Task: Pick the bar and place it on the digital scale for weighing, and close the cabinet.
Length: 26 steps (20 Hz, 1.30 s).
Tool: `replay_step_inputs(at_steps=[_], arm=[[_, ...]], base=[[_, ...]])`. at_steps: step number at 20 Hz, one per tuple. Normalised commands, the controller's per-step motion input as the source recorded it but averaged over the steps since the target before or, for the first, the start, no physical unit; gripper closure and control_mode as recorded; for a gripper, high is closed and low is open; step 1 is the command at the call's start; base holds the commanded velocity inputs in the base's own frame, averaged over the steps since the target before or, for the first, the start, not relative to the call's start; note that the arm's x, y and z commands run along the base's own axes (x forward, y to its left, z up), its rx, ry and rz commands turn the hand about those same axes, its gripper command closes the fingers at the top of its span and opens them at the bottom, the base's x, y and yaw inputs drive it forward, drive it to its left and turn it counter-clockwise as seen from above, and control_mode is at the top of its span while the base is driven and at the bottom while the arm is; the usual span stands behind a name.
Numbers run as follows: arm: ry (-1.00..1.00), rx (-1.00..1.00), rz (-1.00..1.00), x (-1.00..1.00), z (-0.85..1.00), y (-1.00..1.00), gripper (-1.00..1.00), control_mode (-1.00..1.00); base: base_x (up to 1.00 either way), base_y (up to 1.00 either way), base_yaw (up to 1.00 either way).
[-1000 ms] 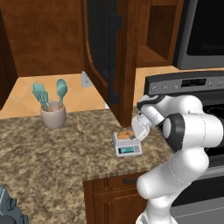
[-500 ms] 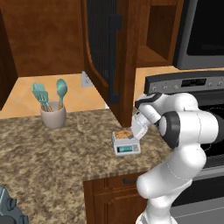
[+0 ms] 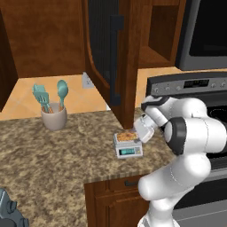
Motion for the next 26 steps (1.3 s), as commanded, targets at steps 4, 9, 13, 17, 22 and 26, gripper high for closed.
replay_step_inputs(at_steps=[4, 9, 13, 17, 22, 26], arm=[[-0.06, 0.04, 0.01, -0.11, 0.0, -0.28, -1.0, -1.0], [-0.1, 0.06, 0.0, -0.13, 0.0, -0.38, -1.0, -1.0], [-0.14, 0.08, 0.0, -0.33, 0.09, -0.42, -1.0, -1.0], [-0.34, 0.04, 0.0, -0.69, 0.56, -0.12, -1.0, -1.0], [-0.47, 0.03, 0.04, -0.9, 0.87, 0.0, -1.0, -1.0], [-0.4, 0.08, 0.05, -0.95, 0.9, 0.01, -1.0, -1.0]], base=[[0.0, 0.0, 0.0], [0.0, 0.0, 0.0], [0.0, 0.0, 0.0], [0.0, 0.0, 0.0], [0.0, 0.0, 0.0], [0.0, 0.0, 0.0]])
